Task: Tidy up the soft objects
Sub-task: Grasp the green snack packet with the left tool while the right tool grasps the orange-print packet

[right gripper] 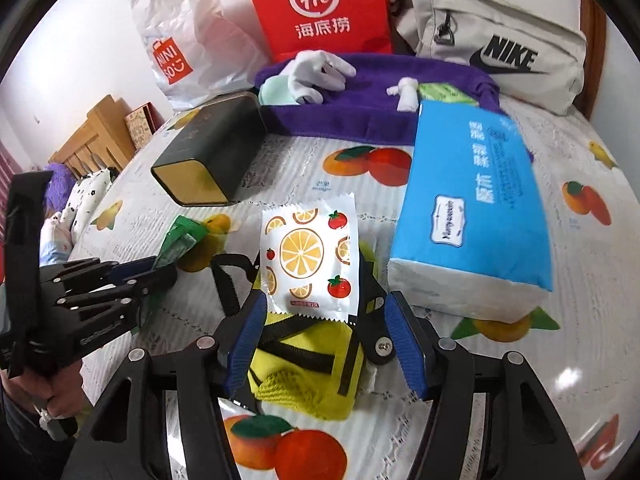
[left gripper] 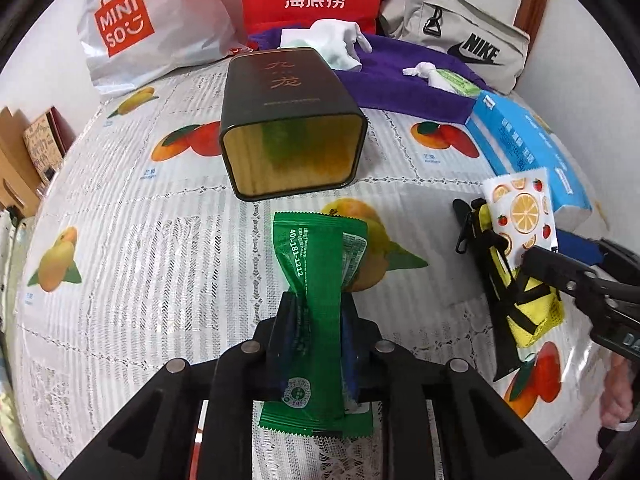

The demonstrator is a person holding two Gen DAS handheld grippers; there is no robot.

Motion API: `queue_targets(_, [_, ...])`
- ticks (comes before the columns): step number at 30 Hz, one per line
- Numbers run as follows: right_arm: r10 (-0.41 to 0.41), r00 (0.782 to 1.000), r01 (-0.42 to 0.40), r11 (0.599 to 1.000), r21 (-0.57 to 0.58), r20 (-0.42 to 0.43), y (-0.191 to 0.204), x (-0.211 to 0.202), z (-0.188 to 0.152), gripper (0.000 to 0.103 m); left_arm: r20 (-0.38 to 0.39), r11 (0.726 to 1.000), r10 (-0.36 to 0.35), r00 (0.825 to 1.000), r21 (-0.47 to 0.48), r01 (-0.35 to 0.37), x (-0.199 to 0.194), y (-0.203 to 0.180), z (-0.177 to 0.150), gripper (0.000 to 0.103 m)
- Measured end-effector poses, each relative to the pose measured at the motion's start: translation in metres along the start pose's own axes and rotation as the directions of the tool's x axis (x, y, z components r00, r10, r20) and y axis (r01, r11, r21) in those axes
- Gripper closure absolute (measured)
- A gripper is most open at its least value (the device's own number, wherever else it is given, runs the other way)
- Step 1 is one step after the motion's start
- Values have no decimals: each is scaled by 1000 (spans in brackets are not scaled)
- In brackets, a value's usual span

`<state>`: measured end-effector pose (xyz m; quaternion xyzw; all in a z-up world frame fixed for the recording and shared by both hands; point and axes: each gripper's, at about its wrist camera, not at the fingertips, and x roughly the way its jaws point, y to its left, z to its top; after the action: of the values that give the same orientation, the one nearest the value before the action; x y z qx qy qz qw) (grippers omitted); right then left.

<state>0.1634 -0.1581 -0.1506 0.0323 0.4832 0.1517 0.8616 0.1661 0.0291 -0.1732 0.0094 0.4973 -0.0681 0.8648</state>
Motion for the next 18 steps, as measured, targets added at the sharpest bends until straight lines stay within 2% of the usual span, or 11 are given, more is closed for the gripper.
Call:
queue_targets(2, [1,1000,-1,1000,4,12,1,2,1,48,3,1000,-11,1000,-2,11,0,1,-1,82])
queue_targets(4, [-20,999,21,1000,-8,26,4,3,2,69,6,1000,-13,1000,-2,13,0,1,-1,81])
queue_targets(9, [-33,998,36,997,-67,50,14,-4,1,91,12,1000,-7,1000,11,7,0,-1,-1,79])
queue_targets(18, [43,998,-36,986,-162,37,31,-25,-13,96,13,1000,-13,1000,10,13,0,-1,-1,78])
